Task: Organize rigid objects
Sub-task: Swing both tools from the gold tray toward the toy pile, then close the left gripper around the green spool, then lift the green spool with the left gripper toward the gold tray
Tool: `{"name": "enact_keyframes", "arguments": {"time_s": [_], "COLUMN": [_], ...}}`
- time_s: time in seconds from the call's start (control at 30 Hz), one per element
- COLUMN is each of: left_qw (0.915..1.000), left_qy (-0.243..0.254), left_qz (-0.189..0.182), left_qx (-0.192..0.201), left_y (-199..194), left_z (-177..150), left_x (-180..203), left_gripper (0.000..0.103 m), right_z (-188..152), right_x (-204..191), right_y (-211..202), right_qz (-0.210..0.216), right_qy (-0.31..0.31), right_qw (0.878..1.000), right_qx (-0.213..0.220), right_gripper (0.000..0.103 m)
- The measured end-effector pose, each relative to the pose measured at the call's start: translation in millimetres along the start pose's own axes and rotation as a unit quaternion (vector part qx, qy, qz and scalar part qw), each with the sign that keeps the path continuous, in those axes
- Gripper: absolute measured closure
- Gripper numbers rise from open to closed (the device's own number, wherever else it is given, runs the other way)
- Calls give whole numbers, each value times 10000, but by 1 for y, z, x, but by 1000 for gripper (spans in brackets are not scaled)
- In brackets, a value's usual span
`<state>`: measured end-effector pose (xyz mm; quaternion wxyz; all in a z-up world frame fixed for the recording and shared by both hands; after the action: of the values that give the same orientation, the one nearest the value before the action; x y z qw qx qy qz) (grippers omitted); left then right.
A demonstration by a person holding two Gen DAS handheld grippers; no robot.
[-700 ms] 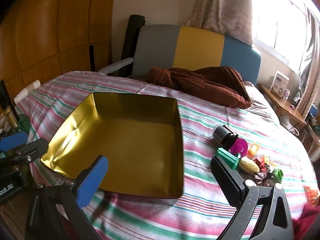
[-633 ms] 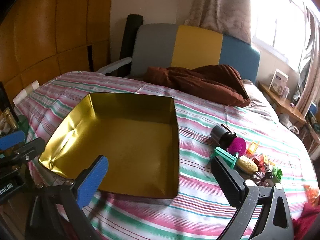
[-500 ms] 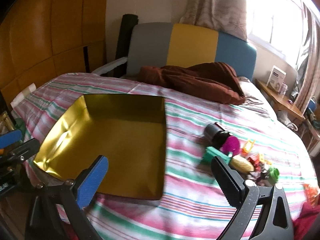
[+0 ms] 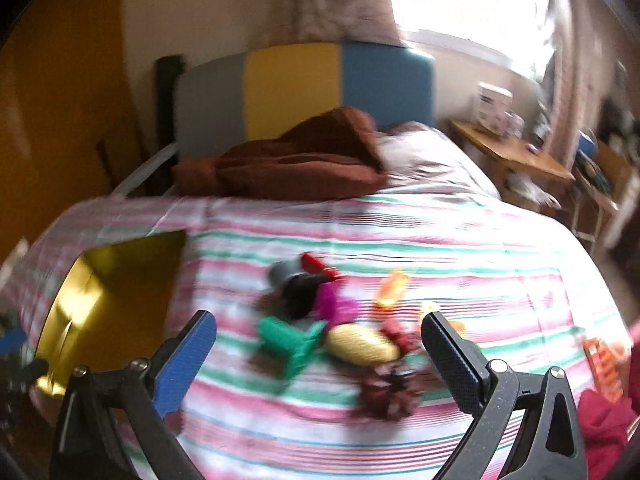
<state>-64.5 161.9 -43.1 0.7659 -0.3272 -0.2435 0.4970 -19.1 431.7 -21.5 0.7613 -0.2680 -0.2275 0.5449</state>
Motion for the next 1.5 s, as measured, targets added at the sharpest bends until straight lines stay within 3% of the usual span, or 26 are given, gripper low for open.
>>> {"name": "enact_keyframes", "arguments": {"time_s": [0.13, 0.27, 0.43, 0.77, 0.93, 1.1, 1.17, 1.2, 1.3, 1.33, 1.4, 1.5], "left_qw": [9979, 9890, 9759, 9659, 9616, 9606, 9588, 9599, 9592, 9612, 9668, 9724], "left_qy": [-97, -183, 107, 926, 1213, 1258, 1215, 1169, 907, 884, 823, 707], "left_qz": [-430, -1136, -1764, -1657, -1441, -1352, -1351, -1269, -1577, -1613, -1615, -1685], "left_qx": [-470, -925, -1276, -1761, -1994, -2078, -2184, -2208, -2162, -2054, -1800, -1449], "left_y": [16, 27, 41, 110, 148, 174, 185, 188, 181, 174, 158, 132], "left_z": [2, 9, 20, 34, 32, 34, 31, 30, 29, 30, 33, 37], "left_x": [13, 39, 83, 172, 198, 212, 212, 209, 200, 197, 189, 176], "left_gripper": [34, 34, 34, 34, 21, 18, 26, 41, 43, 43, 43, 43], "right_z": [-7, -27, -38, -36, -33, -31, -31, -32, -32, -32, -30, -33], "right_x": [54, 96, 126, 133, 129, 131, 132, 133, 131, 130, 123, 109], "right_y": [18, 32, 29, 23, 22, 19, 20, 20, 21, 22, 23, 33], "right_qz": [-247, -219, -220, -60, 1, 26, 39, 49, 154, 190, 289, 332], "right_qy": [416, 1088, 1896, 2120, 2038, 2082, 2130, 2151, 2170, 2133, 1972, 1661], "right_qw": [9986, 9935, 9814, 9772, 9790, 9781, 9770, 9766, 9761, 9768, 9799, 9851], "right_qx": [-193, -261, -214, -77, -13, 45, 39, 35, 5, 4, -10, -298], "right_gripper": [0, 0, 0, 0, 0, 0, 0, 0, 1, 2, 26, 44]}}
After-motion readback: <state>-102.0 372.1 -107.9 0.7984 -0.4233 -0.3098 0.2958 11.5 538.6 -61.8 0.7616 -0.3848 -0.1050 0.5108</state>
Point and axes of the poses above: each gripper's, at about its wrist camera, not at the fingertips, and y roughly the way its jaws point, x to its right, z to its top, the point moved 6 cm from there along y, roughly the way its jaws point, and after that the axes turned 7 degrees about -y, right-handed, at the moved point
